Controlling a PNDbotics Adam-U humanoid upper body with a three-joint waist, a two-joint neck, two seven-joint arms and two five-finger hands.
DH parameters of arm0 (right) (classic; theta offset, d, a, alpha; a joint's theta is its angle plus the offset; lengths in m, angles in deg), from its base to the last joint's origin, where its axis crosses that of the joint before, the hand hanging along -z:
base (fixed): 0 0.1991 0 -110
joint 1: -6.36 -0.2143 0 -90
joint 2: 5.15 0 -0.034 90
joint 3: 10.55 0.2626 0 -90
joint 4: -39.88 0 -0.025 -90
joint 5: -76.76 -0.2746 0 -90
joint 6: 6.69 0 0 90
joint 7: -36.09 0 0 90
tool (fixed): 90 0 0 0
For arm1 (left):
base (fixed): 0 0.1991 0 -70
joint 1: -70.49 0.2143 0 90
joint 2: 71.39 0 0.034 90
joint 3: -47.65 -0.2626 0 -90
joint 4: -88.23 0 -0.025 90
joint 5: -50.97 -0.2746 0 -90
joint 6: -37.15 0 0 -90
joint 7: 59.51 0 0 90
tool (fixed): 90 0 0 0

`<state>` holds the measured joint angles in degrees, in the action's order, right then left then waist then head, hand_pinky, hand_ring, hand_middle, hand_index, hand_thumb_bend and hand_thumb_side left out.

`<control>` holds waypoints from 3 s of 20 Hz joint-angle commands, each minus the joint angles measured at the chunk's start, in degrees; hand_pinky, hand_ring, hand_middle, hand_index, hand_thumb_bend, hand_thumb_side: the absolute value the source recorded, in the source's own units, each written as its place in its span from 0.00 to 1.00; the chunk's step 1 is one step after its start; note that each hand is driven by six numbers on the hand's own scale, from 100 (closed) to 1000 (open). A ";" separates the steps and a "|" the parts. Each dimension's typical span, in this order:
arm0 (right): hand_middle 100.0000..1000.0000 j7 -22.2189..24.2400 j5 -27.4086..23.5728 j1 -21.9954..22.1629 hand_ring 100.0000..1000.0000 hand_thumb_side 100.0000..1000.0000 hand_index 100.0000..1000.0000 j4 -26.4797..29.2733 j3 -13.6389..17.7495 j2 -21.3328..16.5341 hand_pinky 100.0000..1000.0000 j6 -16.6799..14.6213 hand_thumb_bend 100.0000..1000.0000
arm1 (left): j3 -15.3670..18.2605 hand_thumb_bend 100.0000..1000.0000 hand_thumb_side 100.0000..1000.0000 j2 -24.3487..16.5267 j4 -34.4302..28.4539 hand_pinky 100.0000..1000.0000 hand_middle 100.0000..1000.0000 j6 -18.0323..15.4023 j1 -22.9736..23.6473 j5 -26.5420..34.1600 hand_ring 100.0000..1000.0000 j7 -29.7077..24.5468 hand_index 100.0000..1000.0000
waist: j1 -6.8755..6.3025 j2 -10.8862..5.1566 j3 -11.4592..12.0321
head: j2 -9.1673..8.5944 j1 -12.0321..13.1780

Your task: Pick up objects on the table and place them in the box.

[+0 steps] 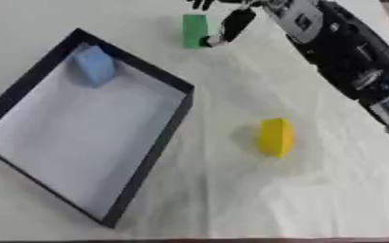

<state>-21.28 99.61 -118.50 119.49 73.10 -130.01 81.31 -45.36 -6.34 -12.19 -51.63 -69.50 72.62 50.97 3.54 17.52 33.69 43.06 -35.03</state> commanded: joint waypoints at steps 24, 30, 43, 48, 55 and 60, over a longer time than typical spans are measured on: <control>0.86 -2.51 0.68 -0.22 0.88 0.24 0.99 -0.27 2.80 -4.16 1.00 0.03 0.35 | 0.86 0.06 0.49 -2.47 -1.04 0.83 0.78 -0.42 -1.48 0.11 0.69 0.08 0.81 | 1.52 2.33 2.30 | -2.42 -0.98; 0.86 -2.78 1.75 0.23 0.89 0.25 0.99 -1.05 3.08 -4.03 1.00 -0.06 0.36 | 1.01 0.06 0.50 -2.64 -1.00 0.83 0.78 -0.45 -1.33 0.09 0.68 0.16 0.81 | 1.96 2.77 3.05 | -2.93 -1.00; 0.73 -2.52 1.78 0.71 0.70 0.24 0.90 -2.03 3.22 -3.58 0.91 1.20 0.24 | 1.02 0.04 0.51 -2.75 -1.01 0.84 0.78 -0.13 -1.12 -0.06 0.68 0.23 0.80 | 2.38 3.20 3.16 | -3.15 -0.71; 0.65 -2.85 0.39 0.66 0.62 0.22 0.84 -1.53 3.17 -3.62 0.85 1.97 0.17 | 1.11 0.04 0.51 -2.87 -1.02 0.84 0.78 -0.10 -0.87 -0.09 0.68 0.32 0.80 | 2.38 3.21 3.10 | -3.00 -0.51; 0.57 -3.80 -2.15 0.74 0.57 0.21 0.76 0.97 3.04 -4.37 0.82 2.91 0.06 | 1.09 0.04 0.51 -3.05 -0.79 0.84 0.79 -0.07 -0.31 -0.14 0.68 0.27 0.80 | 2.02 2.52 2.51 | -2.14 -0.28; 0.53 -4.49 -4.41 0.31 0.56 0.19 0.73 2.98 3.44 -5.92 0.82 3.15 0.04 | 1.07 0.04 0.50 -3.27 -0.62 0.84 0.79 -0.12 0.04 -0.14 0.68 0.25 0.80 | 1.69 1.69 1.79 | -1.38 -0.05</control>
<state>-25.38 96.01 -117.39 120.98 75.56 -132.82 84.36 -45.30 -7.00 -12.49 -51.80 -68.91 72.61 51.23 5.64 20.82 35.47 41.48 -35.27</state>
